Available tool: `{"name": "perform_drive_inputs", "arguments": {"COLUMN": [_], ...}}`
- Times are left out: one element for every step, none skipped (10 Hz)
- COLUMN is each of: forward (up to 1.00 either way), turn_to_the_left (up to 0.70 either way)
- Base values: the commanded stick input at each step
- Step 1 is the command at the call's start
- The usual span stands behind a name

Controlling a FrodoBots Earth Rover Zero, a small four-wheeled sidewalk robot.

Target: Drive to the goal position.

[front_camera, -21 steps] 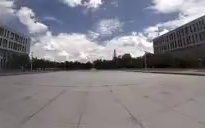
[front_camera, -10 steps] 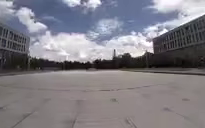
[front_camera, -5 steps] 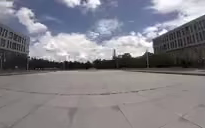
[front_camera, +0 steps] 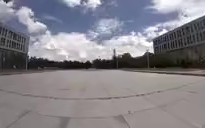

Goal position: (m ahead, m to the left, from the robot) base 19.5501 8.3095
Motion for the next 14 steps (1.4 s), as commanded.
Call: {"name": "perform_drive_inputs", "arguments": {"forward": [0.70,0.70,0.70,0.70,0.70,0.70,0.70,0.70,0.70,0.70,0.70,0.70,0.70,0.70], "turn_to_the_left": [0.00,0.00,0.00,0.00,0.00,0.00,0.00,0.00,0.00,0.00,0.00,0.00,0.00,0.00]}}
